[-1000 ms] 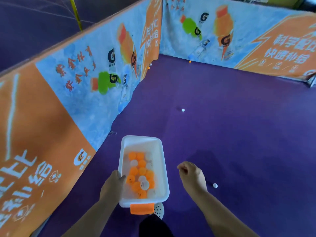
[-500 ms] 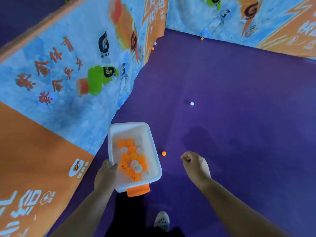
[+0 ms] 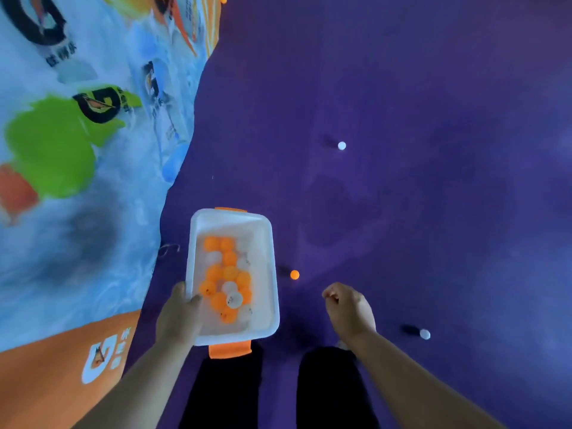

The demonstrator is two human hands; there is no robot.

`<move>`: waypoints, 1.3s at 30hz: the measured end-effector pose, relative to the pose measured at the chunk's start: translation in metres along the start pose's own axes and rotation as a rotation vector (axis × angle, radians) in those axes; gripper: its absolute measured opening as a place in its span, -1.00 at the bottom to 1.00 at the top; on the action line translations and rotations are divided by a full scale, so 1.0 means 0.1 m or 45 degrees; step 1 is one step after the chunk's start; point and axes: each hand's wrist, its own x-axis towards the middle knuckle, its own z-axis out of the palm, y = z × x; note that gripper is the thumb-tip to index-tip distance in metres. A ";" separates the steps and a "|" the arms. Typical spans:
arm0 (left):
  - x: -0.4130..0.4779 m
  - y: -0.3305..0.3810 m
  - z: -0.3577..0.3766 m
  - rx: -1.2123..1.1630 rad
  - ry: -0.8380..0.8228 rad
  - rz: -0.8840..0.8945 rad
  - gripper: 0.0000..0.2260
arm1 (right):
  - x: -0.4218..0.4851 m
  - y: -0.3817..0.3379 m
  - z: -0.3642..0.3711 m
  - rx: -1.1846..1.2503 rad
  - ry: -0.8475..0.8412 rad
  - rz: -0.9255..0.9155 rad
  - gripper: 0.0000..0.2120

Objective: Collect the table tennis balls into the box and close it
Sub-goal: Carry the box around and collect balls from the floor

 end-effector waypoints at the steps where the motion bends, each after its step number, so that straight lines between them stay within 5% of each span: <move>1: 0.15 0.03 0.12 0.016 0.008 -0.004 -0.71 | 0.22 0.04 0.11 -0.007 -0.036 0.006 -0.79; 14: 1.96 -0.37 2.09 -0.109 0.165 -0.101 -0.90 | 3.06 1.11 2.29 -0.344 -0.338 0.046 -0.64; 20: 2.39 -0.53 2.63 -0.133 0.169 -0.014 -0.93 | 3.61 1.48 3.13 -0.603 -0.499 -0.102 -0.36; 25: 2.48 -0.55 2.90 -0.096 0.149 -0.049 -0.90 | 3.74 1.83 3.30 -0.418 -0.498 -0.028 -0.29; 28: 2.40 -0.43 3.03 -0.057 0.110 -0.040 -0.90 | 3.70 2.02 3.13 -0.077 -0.323 0.010 -0.41; 34: 2.02 0.09 3.44 -0.010 -0.029 0.051 -0.87 | 3.40 2.08 2.36 0.534 0.445 -0.184 -0.56; 39: 1.62 0.65 3.97 0.047 -0.155 0.193 -0.82 | 3.16 2.36 1.75 0.525 0.487 -0.404 -0.47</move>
